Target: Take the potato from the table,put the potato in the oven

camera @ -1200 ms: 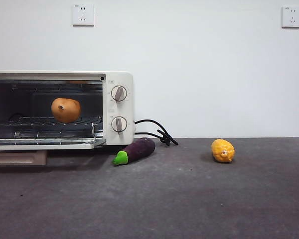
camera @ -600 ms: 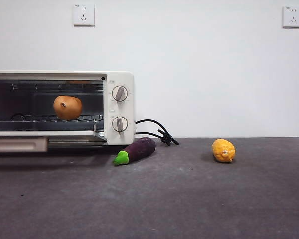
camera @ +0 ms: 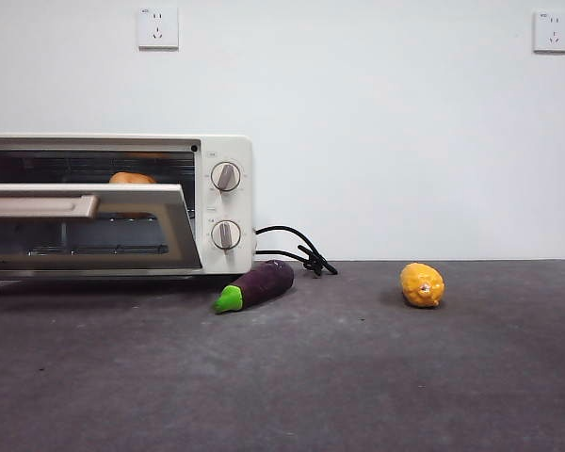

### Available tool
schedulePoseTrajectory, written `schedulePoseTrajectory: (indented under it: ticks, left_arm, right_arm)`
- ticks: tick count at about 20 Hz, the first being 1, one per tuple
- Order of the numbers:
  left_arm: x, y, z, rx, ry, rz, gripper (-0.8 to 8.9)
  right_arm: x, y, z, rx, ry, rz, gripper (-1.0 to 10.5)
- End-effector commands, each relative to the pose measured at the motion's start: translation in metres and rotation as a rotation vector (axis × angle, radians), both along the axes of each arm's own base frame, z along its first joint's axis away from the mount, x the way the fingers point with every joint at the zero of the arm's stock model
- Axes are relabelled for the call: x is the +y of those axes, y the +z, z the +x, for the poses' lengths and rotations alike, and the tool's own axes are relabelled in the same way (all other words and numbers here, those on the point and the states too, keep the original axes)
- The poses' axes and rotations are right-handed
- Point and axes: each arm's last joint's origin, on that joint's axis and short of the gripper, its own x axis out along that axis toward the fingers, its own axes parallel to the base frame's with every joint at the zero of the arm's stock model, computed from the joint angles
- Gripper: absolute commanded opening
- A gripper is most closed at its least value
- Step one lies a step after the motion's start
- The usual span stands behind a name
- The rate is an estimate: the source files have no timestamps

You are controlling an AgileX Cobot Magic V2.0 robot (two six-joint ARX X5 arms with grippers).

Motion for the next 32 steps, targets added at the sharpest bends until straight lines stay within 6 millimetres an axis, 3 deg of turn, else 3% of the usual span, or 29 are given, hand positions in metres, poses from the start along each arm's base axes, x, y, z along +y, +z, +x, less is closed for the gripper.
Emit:
schedulePoseTrajectory:
  ticks: [1,11,20,27,32]
  left_arm:
    - [0.0,0.001,0.003,-0.057,0.011,-0.078,-0.08]
    - [0.009,0.041,0.024,-0.227,0.1,-0.057,-0.07]
    - [-0.007,0.061,0.043,-0.312,0.115,0.07,-0.07]
    - [-0.021,0.073,0.043,-0.342,0.076,0.082,-0.07]
    - [-0.034,0.102,0.033,-0.437,0.035,0.139,-0.07]
  right_arm:
    - [0.002,-0.003,0.001,0.001,0.004,-0.011,0.3]
    - [-0.001,-0.005,0.0,0.021,0.001,-0.042,0.3]
    - [-0.003,-0.008,-0.002,0.046,-0.005,-0.076,0.3]
    - [-0.004,-0.007,-0.001,0.023,-0.054,-0.069,0.3]
    - [-0.013,-0.005,0.0,-0.106,-0.209,-0.135,0.3]
